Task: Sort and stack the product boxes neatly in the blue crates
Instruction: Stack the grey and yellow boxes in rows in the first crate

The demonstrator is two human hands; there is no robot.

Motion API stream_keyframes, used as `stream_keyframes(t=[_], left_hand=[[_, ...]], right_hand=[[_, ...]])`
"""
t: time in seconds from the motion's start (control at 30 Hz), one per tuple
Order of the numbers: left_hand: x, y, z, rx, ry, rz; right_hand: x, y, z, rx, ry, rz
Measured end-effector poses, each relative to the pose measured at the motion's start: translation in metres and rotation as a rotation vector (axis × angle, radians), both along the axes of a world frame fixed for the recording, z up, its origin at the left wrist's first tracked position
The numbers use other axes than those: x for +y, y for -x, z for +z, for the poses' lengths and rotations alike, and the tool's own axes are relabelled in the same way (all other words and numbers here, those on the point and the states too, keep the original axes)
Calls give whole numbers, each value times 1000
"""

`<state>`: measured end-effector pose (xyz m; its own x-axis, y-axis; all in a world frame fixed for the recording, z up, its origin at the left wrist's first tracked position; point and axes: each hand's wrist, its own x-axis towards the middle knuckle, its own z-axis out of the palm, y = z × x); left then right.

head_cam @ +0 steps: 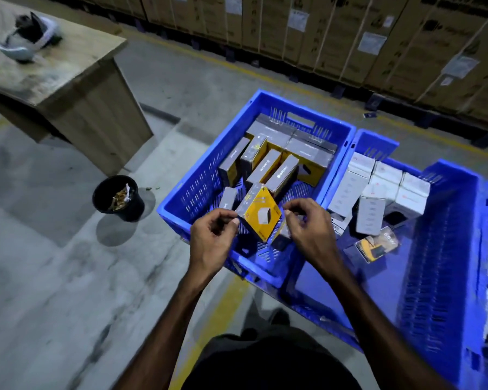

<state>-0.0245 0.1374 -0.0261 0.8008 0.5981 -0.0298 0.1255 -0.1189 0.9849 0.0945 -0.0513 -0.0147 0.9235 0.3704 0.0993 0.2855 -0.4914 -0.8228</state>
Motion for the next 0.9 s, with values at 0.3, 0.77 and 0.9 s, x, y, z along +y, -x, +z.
stream_keyframes(t=[0.3,0.77,0.9], left_hand=[[9,-40,7,64,-259,-18],[120,-159,15,-23,-567,-370],[144,-184,21,-137,-673,-467]], right_hand=[[-12,-13,-10,-87,51,82],[79,-73,9,234,324,-189],[127,-117,-4,459,192,-425]])
